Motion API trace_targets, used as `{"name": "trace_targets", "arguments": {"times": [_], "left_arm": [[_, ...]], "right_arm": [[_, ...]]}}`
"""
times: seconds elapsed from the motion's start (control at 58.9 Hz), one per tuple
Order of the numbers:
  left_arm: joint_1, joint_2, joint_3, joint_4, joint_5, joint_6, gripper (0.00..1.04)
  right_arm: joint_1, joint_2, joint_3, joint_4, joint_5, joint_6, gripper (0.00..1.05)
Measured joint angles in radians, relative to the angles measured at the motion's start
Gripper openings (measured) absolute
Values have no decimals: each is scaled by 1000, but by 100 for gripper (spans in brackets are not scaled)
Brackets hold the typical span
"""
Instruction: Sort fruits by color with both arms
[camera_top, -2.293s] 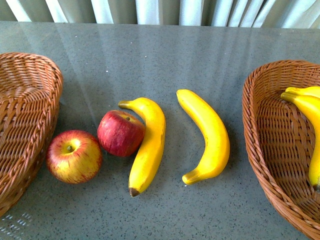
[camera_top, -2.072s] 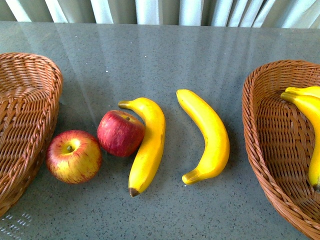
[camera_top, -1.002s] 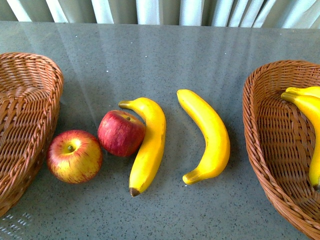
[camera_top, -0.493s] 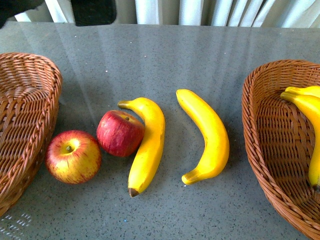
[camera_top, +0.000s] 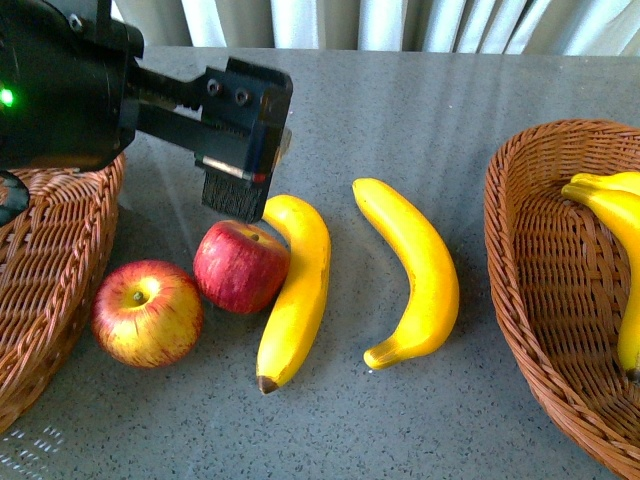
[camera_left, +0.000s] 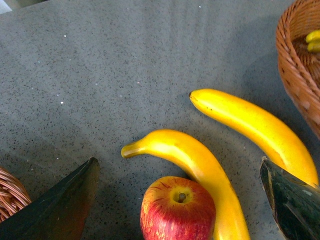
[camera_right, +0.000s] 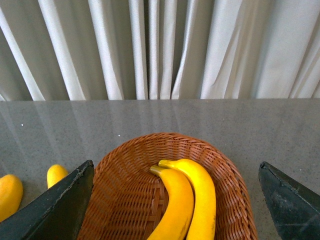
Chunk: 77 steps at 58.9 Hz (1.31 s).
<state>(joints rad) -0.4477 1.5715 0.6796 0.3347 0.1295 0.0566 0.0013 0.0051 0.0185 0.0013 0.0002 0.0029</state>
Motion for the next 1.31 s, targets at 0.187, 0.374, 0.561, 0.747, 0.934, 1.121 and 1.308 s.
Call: {"name": "trace_targets", "arguments": {"times": [0.187, 0.374, 0.561, 0.747, 0.934, 1.121, 1.308], "left_arm": [[44, 70, 24, -2, 56, 143, 96], [63, 115, 34, -38, 100, 295, 96], [76, 146, 36, -73, 135, 391, 96], [85, 159, 36, -78, 152, 424, 96], [88, 172, 36, -78, 160, 429, 96], [88, 203, 36, -78, 159, 425, 96], [88, 222, 36, -78, 162, 412, 96]], "right_arm": [[0, 0, 0, 0, 0, 0, 96], [0, 0, 0, 0, 0, 0, 96], [0, 0, 0, 0, 0, 0, 96], [0, 0, 0, 0, 0, 0, 96], [0, 0, 0, 0, 0, 0, 96], [0, 0, 0, 0, 0, 0, 96], [0, 0, 0, 0, 0, 0, 96]]}}
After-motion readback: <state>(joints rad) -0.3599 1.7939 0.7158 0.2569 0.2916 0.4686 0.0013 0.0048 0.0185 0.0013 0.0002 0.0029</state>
